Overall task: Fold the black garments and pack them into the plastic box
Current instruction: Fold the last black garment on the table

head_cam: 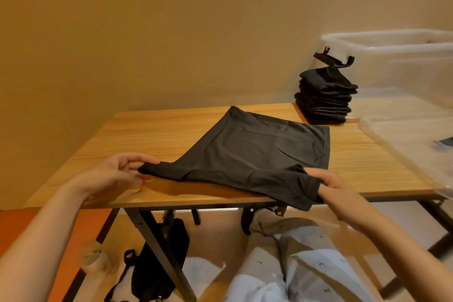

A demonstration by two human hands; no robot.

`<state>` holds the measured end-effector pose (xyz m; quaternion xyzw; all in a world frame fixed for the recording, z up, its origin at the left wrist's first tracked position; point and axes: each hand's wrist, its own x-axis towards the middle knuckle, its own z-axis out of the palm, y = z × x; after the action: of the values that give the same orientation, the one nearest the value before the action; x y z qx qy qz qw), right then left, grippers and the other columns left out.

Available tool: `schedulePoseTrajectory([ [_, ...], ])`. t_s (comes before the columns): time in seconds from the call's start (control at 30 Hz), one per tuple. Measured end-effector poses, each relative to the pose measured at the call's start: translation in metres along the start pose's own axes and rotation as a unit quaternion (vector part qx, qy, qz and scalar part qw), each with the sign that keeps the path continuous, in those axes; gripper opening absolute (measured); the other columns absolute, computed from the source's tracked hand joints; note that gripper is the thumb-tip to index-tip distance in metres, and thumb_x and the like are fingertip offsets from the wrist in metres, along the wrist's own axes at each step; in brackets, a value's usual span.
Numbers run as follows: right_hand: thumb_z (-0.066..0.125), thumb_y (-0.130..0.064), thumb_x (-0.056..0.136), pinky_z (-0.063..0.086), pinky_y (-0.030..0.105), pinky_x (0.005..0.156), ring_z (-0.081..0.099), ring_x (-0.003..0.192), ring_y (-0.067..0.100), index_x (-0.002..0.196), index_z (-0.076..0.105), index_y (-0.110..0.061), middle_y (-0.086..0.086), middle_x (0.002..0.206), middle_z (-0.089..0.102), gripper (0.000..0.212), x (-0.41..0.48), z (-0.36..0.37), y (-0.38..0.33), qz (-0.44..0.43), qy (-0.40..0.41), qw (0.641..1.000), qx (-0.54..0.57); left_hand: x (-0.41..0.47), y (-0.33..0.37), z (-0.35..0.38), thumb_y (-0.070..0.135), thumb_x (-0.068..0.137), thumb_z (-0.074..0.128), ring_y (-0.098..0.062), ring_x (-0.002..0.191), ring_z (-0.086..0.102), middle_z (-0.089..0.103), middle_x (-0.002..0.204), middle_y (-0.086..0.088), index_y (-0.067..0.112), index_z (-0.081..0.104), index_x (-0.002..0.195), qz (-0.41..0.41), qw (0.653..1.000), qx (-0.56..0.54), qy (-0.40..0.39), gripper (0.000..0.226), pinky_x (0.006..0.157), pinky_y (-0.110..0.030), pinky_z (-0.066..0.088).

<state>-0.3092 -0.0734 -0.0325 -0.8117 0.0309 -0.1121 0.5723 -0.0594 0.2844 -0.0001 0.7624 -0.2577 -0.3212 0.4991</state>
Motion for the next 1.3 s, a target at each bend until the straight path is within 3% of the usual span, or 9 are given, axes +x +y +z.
schedulePoseTrajectory([
  [0.1,0.051,-0.029,0.091,0.051,0.018,0.072,0.068,0.088,0.014,0.097,0.073,-0.014,0.003,0.093,0.073,0.028,-0.001,-0.012,-0.003,0.018,0.013,1.0,0.017,0.001,0.012,0.016,0.021,0.065,0.084,-0.011,0.098,0.07,0.075,0.104,-0.004,0.023,0.077,0.093,0.026,0.997,0.049,0.056,0.029,0.088,-0.026,0.049],
  [0.23,0.069,-0.076,0.058,0.051,0.026,0.081,0.067,0.097,0.014,0.094,0.075,-0.029,-0.002,0.102,0.072,0.059,0.008,-0.025,-0.006,0.03,0.054,0.998,0.029,0.011,0.026,0.031,0.021,0.086,0.067,-0.012,0.092,0.07,0.075,0.092,-0.005,0.015,0.073,0.101,0.08,0.988,0.082,0.099,0.017,0.091,-0.026,0.049],
  [0.37,0.075,-0.08,0.037,0.054,0.021,0.073,0.068,0.095,0.009,0.091,0.076,-0.033,-0.006,0.101,0.072,0.072,0.011,-0.046,-0.015,0.018,0.081,0.994,0.068,0.022,0.042,0.023,0.069,0.055,0.078,-0.013,0.069,0.058,0.061,0.073,-0.003,0.01,0.072,0.09,0.148,0.985,0.033,0.08,0.069,0.07,-0.02,0.05],
  [0.47,0.075,-0.072,0.052,0.055,0.021,0.068,0.069,0.091,0.012,0.099,0.071,-0.02,0.0,0.097,0.073,0.07,0.021,-0.067,-0.024,0.006,0.127,0.989,0.081,0.05,0.068,0.019,0.068,0.055,0.079,-0.009,0.062,0.043,0.047,0.072,-0.004,-0.002,0.067,0.096,0.172,0.983,0.007,0.068,0.082,0.059,-0.018,0.04],
  [0.57,0.056,-0.033,0.093,0.051,0.03,0.075,0.066,0.093,0.023,0.1,0.068,-0.013,0.01,0.098,0.07,0.024,0.058,-0.088,-0.02,0.077,0.213,0.967,0.118,0.114,0.096,0.028,0.05,0.077,0.073,-0.008,0.076,0.058,0.065,0.084,0.0,0.006,0.071,0.102,0.165,0.984,-0.05,0.039,0.051,0.065,-0.018,0.047],
  [0.77,0.057,-0.02,0.097,0.048,0.042,0.077,0.058,0.072,0.022,0.079,0.062,-0.007,0.012,0.077,0.061,0.023,0.116,-0.11,0.033,0.301,0.245,0.92,-0.051,0.25,0.076,0.071,0.027,0.095,0.06,-0.009,0.056,0.05,0.054,0.072,-0.002,0.005,0.062,0.1,-0.064,0.994,0.018,0.09,0.022,0.044,-0.015,0.041],
  [0.93,0.063,-0.016,0.092,0.047,0.032,0.064,0.054,0.073,0.012,0.092,0.059,-0.014,0.001,0.082,0.057,0.005,0.126,-0.116,0.04,0.279,0.291,0.913,-0.068,0.267,0.073,0.07,0.029,0.081,0.078,-0.019,0.078,0.065,0.066,0.093,-0.009,0.013,0.057,0.102,-0.087,0.987,0.023,0.134,0.034,0.059,-0.027,0.054],
  [1.1,0.068,-0.021,0.089,0.045,0.028,0.059,0.057,0.082,0.013,0.125,0.049,-0.019,0.002,0.099,0.058,0.041,0.12,-0.113,0.049,0.278,0.315,0.905,-0.073,0.262,0.064,0.079,0.005,0.081,0.075,-0.024,0.086,0.066,0.068,0.095,-0.011,0.012,0.054,0.119,-0.051,0.981,0.073,0.171,0.044,0.067,-0.031,0.052],
  [1.3,0.062,-0.029,0.09,0.039,0.027,0.099,0.046,0.119,0.007,0.132,0.048,-0.024,-0.01,0.126,0.051,0.045,0.081,-0.08,0.025,0.068,0.249,0.907,-0.334,0.202,0.063,0.109,0.021,0.088,0.068,-0.006,0.108,0.052,0.052,0.119,0.012,0.025,0.052,0.125,0.164,0.925,0.251,0.235,0.041,0.089,-0.016,0.041],
])
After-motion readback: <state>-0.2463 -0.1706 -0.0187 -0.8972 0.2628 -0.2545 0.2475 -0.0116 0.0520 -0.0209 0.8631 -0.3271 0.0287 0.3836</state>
